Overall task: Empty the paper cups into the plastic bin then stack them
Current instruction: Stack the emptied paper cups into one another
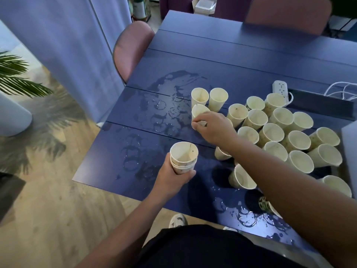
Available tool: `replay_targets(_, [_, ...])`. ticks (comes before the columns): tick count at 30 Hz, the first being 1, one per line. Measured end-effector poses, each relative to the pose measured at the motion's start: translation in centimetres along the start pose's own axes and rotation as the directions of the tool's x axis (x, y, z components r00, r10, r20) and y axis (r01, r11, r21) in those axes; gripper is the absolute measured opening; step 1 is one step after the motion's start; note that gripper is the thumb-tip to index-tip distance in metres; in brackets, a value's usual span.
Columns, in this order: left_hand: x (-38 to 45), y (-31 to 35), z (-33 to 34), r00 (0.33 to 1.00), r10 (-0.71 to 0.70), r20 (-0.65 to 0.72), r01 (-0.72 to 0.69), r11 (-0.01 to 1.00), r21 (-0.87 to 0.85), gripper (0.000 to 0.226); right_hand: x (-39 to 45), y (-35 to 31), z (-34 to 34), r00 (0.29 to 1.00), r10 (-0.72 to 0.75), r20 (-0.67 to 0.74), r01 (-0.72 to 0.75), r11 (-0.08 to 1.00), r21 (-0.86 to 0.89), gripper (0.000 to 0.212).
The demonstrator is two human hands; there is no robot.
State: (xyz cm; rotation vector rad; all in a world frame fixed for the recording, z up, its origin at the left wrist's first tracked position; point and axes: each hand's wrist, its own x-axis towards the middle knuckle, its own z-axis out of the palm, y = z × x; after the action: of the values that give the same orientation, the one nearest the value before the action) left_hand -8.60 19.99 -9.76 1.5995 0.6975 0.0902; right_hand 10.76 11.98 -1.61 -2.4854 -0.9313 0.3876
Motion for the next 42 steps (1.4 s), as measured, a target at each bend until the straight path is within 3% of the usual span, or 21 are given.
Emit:
replay_targets(4, [0.0,0.0,-0.3,1.000,0.003,0.026,-0.004,1.000,0.019,0.069,2.9,1.2,0.9,0.971,0.085,0.224,-0.013,0.952,-0.305,0.030])
replay_targets(11, [-0.2,-0.8,-1.1,1.000,0.000,0.007,-0.001,0.999,0.035,0.071,3.5,1.5,2.2,0.971,0.150,0.187,-0.061,0.909,-0.412,0.029])
replay_targets(15, [-0.2,-1.1,-1.2,1.000,-0.012,-0.001,0.012,0.999,0.042,0.071,3.0,1.4,1.9,0.990,0.095,0.106,-0.059,0.950,-0.307,0.042])
replay_targets(20, [0.0,-0.9,-1.0,1.000,-0.020,0.023,0.019,0.998,0.056,0.064,1.4,0.5,0.2,0.984,-0.058,-0.166,0.056,0.998,-0.017,0.029])
replay_targets(23, [0.4,-0.6,-0.8,0.999,-0.023,0.039,0.021,0.998,0.057,0.057,-0.1,-0.1,-0.6,0.966,-0.081,-0.244,0.123,0.979,0.160,0.033])
replay_targets(28, [1.6,-0.1,-0.4,0.999,-0.028,0.022,0.027,0.999,0.035,0.063,-2.6,-1.4,-1.1,0.855,-0.324,-0.406,0.404,0.906,0.127,0.023])
replay_targets(30, [2.0,-0.1,-0.1,0.999,-0.043,0.002,0.043,0.999,0.010,0.062,-3.4,-1.6,-0.9,0.808,-0.424,-0.409,0.500,0.861,0.095,0.021])
replay_targets(35, [2.1,-0.1,0.6,0.999,-0.031,-0.015,0.030,0.999,-0.043,0.059,-4.3,-1.0,-0.1,0.793,-0.521,-0.317,0.564,0.823,0.059,0.019])
replay_targets(42, [2.8,0.9,0.6,0.999,0.005,-0.052,-0.011,0.993,-0.114,0.073,-5.1,-0.6,2.4,0.875,-0.463,-0.141,0.482,0.859,0.172,0.019])
